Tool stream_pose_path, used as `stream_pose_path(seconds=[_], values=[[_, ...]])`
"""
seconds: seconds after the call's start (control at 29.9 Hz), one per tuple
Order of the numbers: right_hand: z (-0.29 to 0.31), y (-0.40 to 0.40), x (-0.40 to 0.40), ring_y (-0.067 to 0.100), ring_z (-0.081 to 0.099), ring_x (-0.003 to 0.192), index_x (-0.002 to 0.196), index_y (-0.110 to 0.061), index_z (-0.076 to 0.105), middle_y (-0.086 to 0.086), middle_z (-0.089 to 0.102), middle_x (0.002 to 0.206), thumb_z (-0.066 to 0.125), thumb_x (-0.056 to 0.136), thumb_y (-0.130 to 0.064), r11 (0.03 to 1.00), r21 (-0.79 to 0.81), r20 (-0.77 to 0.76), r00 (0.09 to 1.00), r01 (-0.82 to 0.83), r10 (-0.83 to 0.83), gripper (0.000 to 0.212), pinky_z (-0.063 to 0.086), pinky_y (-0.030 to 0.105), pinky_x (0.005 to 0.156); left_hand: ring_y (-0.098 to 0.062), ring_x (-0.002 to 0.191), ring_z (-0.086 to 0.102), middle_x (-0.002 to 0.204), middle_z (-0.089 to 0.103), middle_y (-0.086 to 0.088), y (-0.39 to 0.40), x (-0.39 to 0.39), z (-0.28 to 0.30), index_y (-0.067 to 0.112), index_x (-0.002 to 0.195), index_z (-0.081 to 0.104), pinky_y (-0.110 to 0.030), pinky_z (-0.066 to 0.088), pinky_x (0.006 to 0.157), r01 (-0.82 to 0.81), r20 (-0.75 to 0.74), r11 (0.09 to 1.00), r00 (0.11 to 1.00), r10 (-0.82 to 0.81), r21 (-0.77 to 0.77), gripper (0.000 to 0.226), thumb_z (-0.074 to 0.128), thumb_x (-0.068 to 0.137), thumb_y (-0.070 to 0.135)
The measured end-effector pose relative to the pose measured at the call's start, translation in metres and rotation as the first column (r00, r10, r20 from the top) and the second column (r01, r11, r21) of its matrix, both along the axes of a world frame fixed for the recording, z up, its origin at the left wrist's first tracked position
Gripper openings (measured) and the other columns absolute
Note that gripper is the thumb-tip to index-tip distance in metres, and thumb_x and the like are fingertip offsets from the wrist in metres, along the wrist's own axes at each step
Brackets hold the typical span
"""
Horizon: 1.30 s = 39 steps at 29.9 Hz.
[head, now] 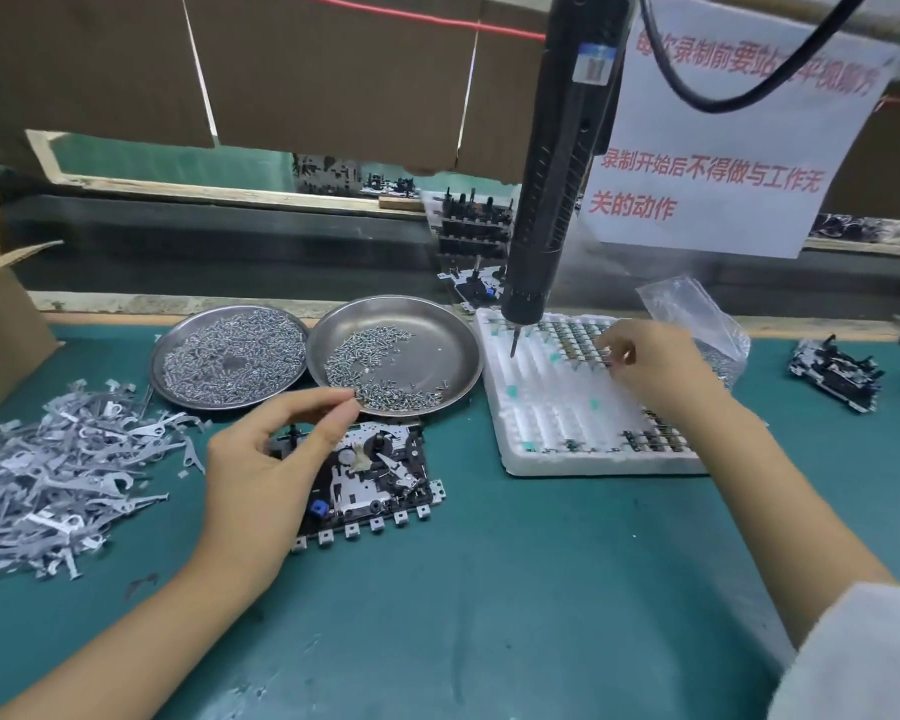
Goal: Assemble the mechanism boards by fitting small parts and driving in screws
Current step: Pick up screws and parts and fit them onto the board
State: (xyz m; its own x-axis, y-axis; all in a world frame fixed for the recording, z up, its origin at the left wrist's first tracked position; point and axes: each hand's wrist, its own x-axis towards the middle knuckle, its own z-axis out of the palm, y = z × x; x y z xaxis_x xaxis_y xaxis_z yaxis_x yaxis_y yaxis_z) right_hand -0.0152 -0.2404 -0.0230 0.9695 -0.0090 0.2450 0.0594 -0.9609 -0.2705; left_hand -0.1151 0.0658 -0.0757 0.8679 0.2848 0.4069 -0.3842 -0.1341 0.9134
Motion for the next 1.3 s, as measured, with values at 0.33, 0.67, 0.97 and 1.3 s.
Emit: stream_pose_path(seconds=[0.33,0.67,0.97,1.3], values=[[0.009,0.002,0.015,0.021,0.060,0.084,0.102,-0.019,0.069,0.003,0.068,0.096,0.054,0.079,0.005,0.922,-0.364,-0.151,0.985,-0.131,0.080,0.036,0.055,0.035,0.074,0.005,0.077,0.064,0.080,0.071,0.018,0.000,-0.001,0.002,0.038,0.078,0.074,-0.006,0.045,0.070,-0.011,-0.032,1.000,0.999,0.011,0.024,0.010,0.072,0.070,0.032],[0.010,-0.009,0.013,0.021,0.056,0.082,0.104,-0.018,0.068,0.000,0.067,0.090,0.058,0.080,0.002,0.935,-0.333,-0.113,0.989,-0.126,0.093,0.033,0.053,0.036,0.071,0.009,0.077,0.064,0.081,0.071,0.022,-0.003,-0.004,0.005,0.029,0.084,0.072,-0.002,0.043,0.071,-0.002,-0.069,1.000,0.998,0.003,0.025,0.015,0.073,0.072,0.020],[0.008,-0.002,0.014,0.020,0.052,0.084,0.113,-0.017,0.062,0.001,0.065,0.094,0.050,0.081,0.005,0.880,-0.450,-0.158,0.983,-0.152,0.089,0.041,0.046,0.030,0.065,0.006,0.075,0.064,0.080,0.072,0.020,-0.002,-0.004,0.005,0.030,0.083,0.072,-0.004,0.045,0.071,0.003,-0.070,0.999,0.998,0.000,0.037,0.014,0.072,0.070,0.025],[0.026,0.037,-0.045,0.008,0.066,0.064,0.070,-0.019,0.071,-0.006,0.069,0.065,0.072,0.076,0.003,0.884,0.381,-0.166,0.921,-0.270,0.353,0.023,0.052,0.014,0.059,0.000,0.071,0.063,0.079,0.072,0.013,-0.003,-0.005,0.004,0.039,0.083,0.074,-0.008,0.047,0.068,0.035,-0.070,0.998,0.997,-0.031,0.049,0.016,0.070,0.070,0.031]])
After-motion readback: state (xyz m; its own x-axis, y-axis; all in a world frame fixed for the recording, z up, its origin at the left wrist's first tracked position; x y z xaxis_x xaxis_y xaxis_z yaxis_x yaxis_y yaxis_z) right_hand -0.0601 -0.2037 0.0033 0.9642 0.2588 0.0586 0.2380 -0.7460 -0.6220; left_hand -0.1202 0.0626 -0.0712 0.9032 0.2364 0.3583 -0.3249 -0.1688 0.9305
